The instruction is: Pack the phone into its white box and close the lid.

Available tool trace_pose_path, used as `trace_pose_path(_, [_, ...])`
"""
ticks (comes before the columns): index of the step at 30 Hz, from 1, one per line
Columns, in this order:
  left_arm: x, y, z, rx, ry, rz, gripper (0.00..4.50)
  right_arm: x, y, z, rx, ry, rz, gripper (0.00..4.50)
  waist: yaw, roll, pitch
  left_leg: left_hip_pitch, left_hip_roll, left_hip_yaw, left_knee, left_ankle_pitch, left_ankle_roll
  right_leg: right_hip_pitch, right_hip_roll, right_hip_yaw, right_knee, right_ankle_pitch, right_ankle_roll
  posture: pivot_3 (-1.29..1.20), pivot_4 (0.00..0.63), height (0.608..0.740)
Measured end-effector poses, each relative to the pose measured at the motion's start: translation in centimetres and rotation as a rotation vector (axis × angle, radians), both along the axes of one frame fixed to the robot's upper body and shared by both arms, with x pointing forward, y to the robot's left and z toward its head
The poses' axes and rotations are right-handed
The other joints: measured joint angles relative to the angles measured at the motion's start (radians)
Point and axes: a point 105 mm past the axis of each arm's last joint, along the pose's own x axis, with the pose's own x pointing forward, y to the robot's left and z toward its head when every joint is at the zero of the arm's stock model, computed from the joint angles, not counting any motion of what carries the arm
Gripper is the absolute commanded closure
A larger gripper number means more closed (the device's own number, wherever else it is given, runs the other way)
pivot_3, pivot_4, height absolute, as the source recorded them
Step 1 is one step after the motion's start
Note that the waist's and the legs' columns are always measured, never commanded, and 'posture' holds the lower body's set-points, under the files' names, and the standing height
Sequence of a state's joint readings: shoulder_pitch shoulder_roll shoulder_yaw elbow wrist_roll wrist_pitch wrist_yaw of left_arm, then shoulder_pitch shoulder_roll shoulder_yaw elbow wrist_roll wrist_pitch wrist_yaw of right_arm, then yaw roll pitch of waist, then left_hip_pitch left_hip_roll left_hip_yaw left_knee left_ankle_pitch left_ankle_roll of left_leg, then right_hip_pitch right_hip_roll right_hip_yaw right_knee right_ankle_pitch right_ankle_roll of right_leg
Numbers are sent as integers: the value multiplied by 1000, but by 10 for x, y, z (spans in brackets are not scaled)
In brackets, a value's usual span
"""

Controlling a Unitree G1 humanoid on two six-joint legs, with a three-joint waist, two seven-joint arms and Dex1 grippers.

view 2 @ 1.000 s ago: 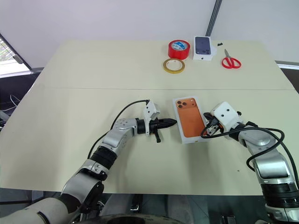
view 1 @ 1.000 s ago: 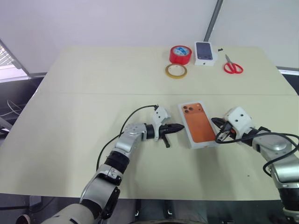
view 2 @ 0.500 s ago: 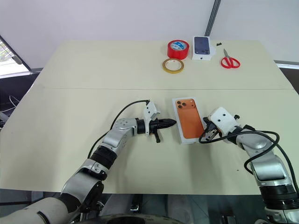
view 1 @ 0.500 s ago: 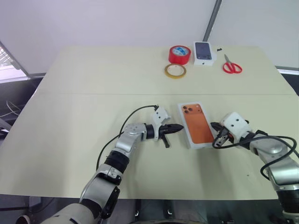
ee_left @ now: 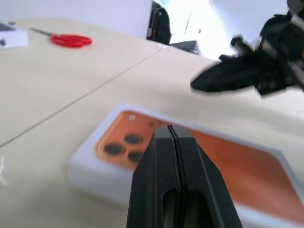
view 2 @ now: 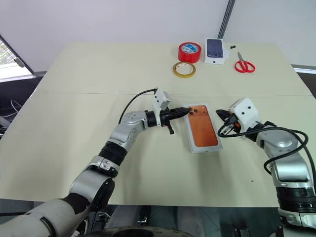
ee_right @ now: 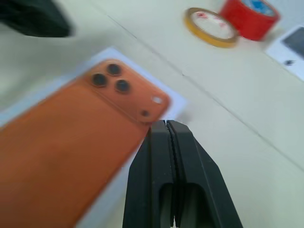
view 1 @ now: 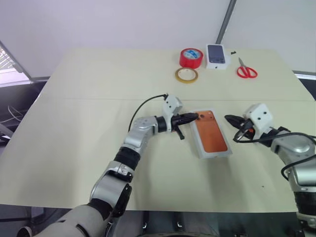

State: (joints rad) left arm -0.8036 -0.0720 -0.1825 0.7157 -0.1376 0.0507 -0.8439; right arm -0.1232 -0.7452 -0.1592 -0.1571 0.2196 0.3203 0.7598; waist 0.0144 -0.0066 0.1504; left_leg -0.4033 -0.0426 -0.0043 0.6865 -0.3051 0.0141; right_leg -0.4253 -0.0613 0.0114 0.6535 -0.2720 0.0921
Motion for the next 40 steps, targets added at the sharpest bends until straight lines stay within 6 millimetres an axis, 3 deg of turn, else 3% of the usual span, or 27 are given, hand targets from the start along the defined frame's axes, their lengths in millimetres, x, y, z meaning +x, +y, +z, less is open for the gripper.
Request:
trace_pose_path(3, [6, -3, -20, 101, 0, 48, 4500, -11, 9, -24, -34, 82, 43, 4473, -1, 0, 0, 0, 0, 0, 0, 0, 1, 0, 0, 0, 0, 0, 0, 0, 150, 740])
trace_pose_path(9, [6, -4, -26, 157, -4, 27, 4500, -14, 7, -28, -138, 99, 43, 4473, -2, -3, -3, 19, 1, -1, -3, -2, 4, 21, 1, 0, -6, 0, 0, 0, 150, 740])
trace_pose_path(10, [4, -3, -27, 155, 0, 11, 4251, -13, 7, -28, -115, 106, 34, 4493, -3, -3, -3, 19, 1, -1, -3, -2, 4, 21, 1, 0, -6, 0, 0, 0, 150, 740])
trace_pose_path(12, [3, 2, -28, 147, 12, 0, 3716, -12, 8, -27, -40, 125, 16, 3957, -3, -4, -3, 19, 1, -1, -3, -2, 4, 21, 0, 0, -6, 0, 0, 0, 150, 740])
trace_pose_path(14, [2, 5, -27, 129, 18, -5, 2755, -10, 10, -22, 43, 134, 16, 3165, -3, -3, -3, 18, 1, -1, -3, -2, 3, 19, 0, 0, -5, 0, 0, 0, 150, 740])
trace_pose_path(16, [4, 11, -24, 116, 10, 10, 1684, -8, 14, -14, 93, 115, 35, 2102, -5, -3, -3, 17, 1, -1, -3, -2, 3, 17, 0, 0, -4, 0, 0, 0, 150, 740])
trace_pose_path(19, [9, 39, -21, 101, 4, 63, 112, -8, 10, 0, 140, 80, 44, 450, -10, -3, -3, 14, 2, -1, -3, -2, 2, 13, 0, 0, -3, 0, 0, 0, 150, 740])
trace_pose_path(20, [12, 56, -17, 89, 2, 89, 0, -8, 7, 4, 143, 64, 48, 44, -10, -3, -3, 13, 2, -1, -3, -1, 2, 12, 0, 0, -3, 0, 0, 0, 150, 740])
trace_pose_path(24, [13, 105, -11, 84, -7, 161, 0, -12, 2, 9, 152, 50, 71, 44, -8, -3, -3, 13, 2, -1, -3, -1, 1, 12, 0, 0, -3, 0, 0, 0, 150, 740])
trace_pose_path(30, [-10, 185, -27, 143, 96, 272, 0, -25, -21, 8, 158, 72, 79, 44, -3, -2, -3, 13, 2, -1, -4, -2, 2, 13, -1, 0, -4, 0, 0, 0, 150, 740])
trace_pose_path(33, [-18, 211, -28, 155, 97, 331, 0, -31, -31, 1, 146, 103, 77, 44, -2, -2, -3, 13, 2, -1, -4, -2, 2, 13, -2, 0, -5, 0, 0, 0, 150, 740])
trace_pose_path(40, [-40, 246, -32, 183, 90, 415, 0, -39, -54, -2, 120, 123, 46, 44, -6, -1, -2, 13, 2, -1, -5, -2, 2, 13, -2, 1, -5, 0, 0, 0, 150, 740])
